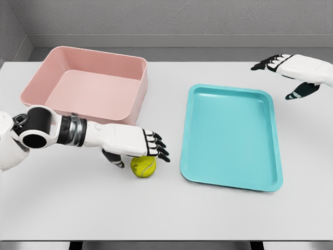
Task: Put the tennis from the blue tray into the pink basket with both arms
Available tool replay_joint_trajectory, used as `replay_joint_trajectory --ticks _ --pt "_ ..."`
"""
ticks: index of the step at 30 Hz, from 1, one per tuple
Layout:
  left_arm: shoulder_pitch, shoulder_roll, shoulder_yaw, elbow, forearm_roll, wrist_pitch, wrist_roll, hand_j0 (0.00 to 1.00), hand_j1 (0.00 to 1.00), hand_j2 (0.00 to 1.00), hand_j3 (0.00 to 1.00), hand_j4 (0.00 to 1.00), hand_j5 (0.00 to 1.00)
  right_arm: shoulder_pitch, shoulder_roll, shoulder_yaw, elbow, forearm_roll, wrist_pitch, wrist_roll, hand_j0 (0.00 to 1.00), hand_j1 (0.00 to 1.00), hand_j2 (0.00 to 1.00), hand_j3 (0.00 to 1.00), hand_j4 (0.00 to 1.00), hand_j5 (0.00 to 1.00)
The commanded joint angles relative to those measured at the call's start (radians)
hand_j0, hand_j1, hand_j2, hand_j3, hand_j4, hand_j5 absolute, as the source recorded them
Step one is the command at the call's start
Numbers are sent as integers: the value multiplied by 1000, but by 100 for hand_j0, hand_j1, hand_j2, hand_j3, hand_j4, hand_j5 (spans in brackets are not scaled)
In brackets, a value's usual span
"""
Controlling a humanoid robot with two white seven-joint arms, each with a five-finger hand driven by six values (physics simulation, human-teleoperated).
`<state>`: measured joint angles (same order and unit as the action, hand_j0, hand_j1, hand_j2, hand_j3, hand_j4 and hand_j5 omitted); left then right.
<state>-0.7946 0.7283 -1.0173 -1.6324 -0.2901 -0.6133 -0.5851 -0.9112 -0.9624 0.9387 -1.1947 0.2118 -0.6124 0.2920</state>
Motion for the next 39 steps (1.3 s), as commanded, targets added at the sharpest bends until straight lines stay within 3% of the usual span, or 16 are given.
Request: replay_joint_trajectory --ticks 1,7,37,39 --pt "0 -32 -4 34 3 2 1 100 100 100 100 100 100 -2 -1 -1 0 -6 2 0 100 100 100 100 100 100" --pt "8 -29 -9 75 -12 2 4 100 100 100 100 100 100 -2 -1 -1 0 -6 2 0 100 100 100 100 100 100" --pt "40 -37 -6 72 -21 2 7 100 100 100 100 100 100 6 -1 -3 -8 -6 2 -4 100 100 100 100 100 100" --pt "44 -35 -6 72 -21 2 7 87 87 87 87 87 87 6 -1 -1 -8 -6 2 -4 100 100 100 100 100 100"
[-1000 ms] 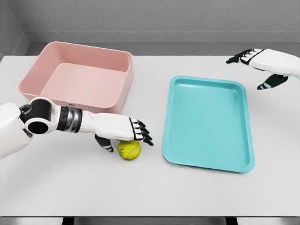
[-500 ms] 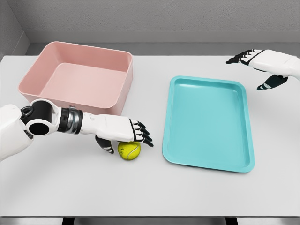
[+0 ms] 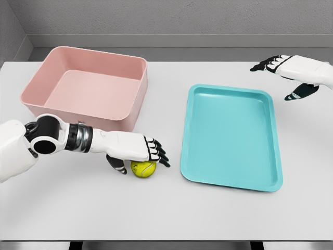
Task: Put the tennis from the blue tray into the pink basket with both arms
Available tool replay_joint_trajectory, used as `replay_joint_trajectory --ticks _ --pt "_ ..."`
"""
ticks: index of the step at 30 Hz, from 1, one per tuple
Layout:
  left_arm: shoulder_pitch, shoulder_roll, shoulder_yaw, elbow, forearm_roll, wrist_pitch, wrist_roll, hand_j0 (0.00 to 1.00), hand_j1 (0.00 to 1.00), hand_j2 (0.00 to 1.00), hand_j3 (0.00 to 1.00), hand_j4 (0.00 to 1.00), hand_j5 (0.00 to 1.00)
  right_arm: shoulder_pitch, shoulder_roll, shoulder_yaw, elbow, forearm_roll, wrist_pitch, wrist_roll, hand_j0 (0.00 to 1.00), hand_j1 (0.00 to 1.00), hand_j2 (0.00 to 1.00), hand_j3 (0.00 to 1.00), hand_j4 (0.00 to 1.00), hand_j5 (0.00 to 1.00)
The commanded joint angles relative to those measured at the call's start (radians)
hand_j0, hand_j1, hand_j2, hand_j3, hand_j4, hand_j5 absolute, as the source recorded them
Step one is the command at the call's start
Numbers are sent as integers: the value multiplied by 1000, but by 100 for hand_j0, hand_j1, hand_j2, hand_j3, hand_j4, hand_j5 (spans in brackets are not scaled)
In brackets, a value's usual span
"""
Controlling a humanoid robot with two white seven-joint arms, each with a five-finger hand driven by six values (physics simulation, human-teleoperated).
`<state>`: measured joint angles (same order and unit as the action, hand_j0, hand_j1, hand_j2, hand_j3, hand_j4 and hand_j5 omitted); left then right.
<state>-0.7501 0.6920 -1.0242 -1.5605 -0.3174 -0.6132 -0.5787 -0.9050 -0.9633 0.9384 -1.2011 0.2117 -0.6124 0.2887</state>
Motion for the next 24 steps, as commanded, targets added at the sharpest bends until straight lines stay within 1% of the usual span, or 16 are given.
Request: replay_joint_trajectory --ticks 1,2,3,4,5,6,7,8,10,16,19,22,23,24 --pt "2 1 3 0 7 2 0 76 76 76 76 76 76 0 -2 -3 -1 -6 2 0 100 100 100 100 100 100" --pt "0 1 3 0 7 2 0 67 67 67 67 67 67 0 -2 -1 -2 -6 2 0 100 100 100 100 100 100" --pt "2 1 3 -1 7 2 0 62 62 62 62 62 62 0 0 -1 -2 -6 2 0 100 100 100 100 100 100" --pt "2 1 3 0 9 2 0 54 54 54 54 54 54 0 0 -3 -2 -6 2 0 100 100 100 100 100 100" --pt "2 1 4 0 9 2 2 50 50 50 50 50 50 0 0 -1 -2 -6 2 0 100 100 100 100 100 100" --pt "2 3 4 0 9 2 2 40 40 40 40 40 40 0 0 -1 -2 -6 2 0 100 100 100 100 100 100" --pt "2 3 4 0 9 2 2 35 35 35 35 35 35 0 0 -1 -2 -6 2 0 100 100 100 100 100 100" --pt "2 4 6 0 9 2 2 32 32 32 32 32 32 0 0 -3 -2 -6 2 0 100 100 100 100 100 100" --pt "2 6 6 -1 9 2 2 32 32 32 32 32 32 0 0 -3 -2 -6 2 0 100 100 100 100 100 100" --pt "2 9 7 -1 11 2 2 26 26 26 26 26 26 0 0 -3 -2 -6 2 0 100 100 100 100 100 100" --pt "-2 12 10 -12 23 2 2 27 27 27 27 27 27 0 -2 -1 -3 -6 2 -2 100 100 100 100 100 100" --pt "-6 18 42 -29 31 2 2 27 27 27 27 27 27 0 -2 -3 -5 -6 2 -2 100 100 100 100 100 100" --pt "-9 34 55 -33 47 2 2 26 26 26 26 26 26 0 -2 -1 -5 -6 2 -2 100 100 100 100 100 100" --pt "-11 37 56 -36 50 2 2 26 26 26 26 26 26 0 -2 -1 -5 -6 2 -2 100 100 100 100 100 100"
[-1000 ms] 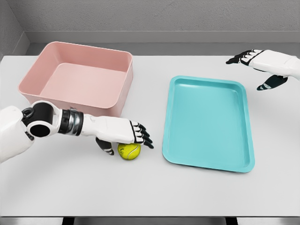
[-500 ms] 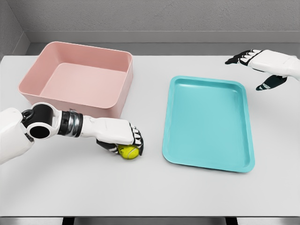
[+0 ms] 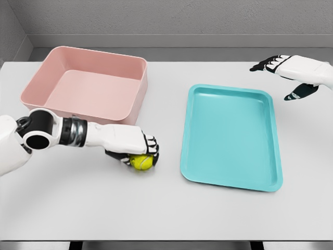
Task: Put the tennis from the blue tray into the pink basket with both arms
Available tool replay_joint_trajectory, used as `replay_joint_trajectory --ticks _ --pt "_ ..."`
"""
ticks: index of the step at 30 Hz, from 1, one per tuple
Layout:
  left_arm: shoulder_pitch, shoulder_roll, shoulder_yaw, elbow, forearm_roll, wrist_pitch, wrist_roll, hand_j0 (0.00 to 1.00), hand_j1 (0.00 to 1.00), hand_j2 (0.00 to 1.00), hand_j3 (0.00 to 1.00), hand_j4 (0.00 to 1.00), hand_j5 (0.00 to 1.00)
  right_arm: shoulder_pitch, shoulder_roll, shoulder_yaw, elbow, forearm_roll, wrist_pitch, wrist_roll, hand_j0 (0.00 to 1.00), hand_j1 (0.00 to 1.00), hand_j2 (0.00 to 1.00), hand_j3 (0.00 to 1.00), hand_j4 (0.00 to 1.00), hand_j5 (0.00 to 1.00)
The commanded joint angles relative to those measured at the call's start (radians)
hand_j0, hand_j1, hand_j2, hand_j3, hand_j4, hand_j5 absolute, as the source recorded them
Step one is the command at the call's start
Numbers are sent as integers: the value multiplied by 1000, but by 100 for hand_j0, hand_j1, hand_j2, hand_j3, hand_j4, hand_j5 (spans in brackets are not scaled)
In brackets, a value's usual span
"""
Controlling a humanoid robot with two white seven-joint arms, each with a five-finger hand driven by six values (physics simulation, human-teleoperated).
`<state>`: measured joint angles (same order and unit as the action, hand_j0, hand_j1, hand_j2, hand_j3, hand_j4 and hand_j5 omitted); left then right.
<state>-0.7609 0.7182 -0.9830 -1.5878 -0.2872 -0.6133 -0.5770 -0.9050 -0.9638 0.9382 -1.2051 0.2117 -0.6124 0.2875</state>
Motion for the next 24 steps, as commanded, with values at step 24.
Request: replay_joint_trajectory --ticks 24 --pt "-187 70 56 71 123 2 0 26 26 26 26 26 26 -2 -1 -3 -1 -6 2 -1 100 100 100 100 100 100"
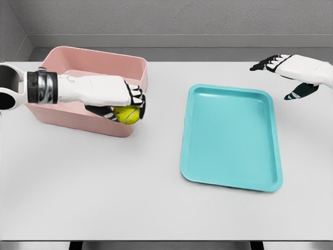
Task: Put the tennis from the blue tray into the pink basket with both arms
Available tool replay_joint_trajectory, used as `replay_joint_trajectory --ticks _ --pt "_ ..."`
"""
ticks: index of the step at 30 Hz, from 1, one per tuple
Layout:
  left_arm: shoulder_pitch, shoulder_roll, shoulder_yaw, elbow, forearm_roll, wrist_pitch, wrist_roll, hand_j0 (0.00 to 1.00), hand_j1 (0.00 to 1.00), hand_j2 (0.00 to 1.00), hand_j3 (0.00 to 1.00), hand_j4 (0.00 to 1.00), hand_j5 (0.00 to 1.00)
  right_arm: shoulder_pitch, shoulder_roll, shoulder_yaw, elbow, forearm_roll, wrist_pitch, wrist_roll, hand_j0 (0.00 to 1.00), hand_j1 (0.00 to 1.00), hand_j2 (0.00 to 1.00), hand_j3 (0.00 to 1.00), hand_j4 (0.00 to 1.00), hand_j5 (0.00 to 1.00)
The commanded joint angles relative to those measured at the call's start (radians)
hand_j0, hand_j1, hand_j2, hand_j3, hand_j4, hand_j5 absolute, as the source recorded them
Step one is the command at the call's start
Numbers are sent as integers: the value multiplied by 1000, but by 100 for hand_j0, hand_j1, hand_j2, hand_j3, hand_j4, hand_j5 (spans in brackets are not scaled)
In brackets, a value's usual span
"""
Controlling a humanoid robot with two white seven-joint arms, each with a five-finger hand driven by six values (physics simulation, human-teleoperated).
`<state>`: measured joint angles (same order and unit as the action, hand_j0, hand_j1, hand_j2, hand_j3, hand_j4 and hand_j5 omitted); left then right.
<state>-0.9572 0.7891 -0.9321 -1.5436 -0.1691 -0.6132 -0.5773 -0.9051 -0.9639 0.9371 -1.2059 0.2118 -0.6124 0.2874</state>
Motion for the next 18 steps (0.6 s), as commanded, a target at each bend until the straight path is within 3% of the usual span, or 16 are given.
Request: replay_joint_trajectory --ticks 1,11,16,18 --pt "-5 -1 6 46 5 2 0 26 26 26 26 26 26 -2 -1 -1 -1 -6 2 -1 100 100 100 100 100 100" --pt "-45 -71 6 293 -15 2 0 26 26 26 26 26 26 -2 -1 -1 -1 -6 2 -1 100 100 100 100 100 100" --pt "-61 -156 9 514 -23 2 2 26 26 26 26 26 26 -2 1 -1 -1 -6 2 -1 100 100 100 100 100 100" --pt "-66 -157 15 539 -23 2 2 26 26 26 26 26 26 -2 1 -1 -1 -6 2 -1 100 100 100 100 100 100"
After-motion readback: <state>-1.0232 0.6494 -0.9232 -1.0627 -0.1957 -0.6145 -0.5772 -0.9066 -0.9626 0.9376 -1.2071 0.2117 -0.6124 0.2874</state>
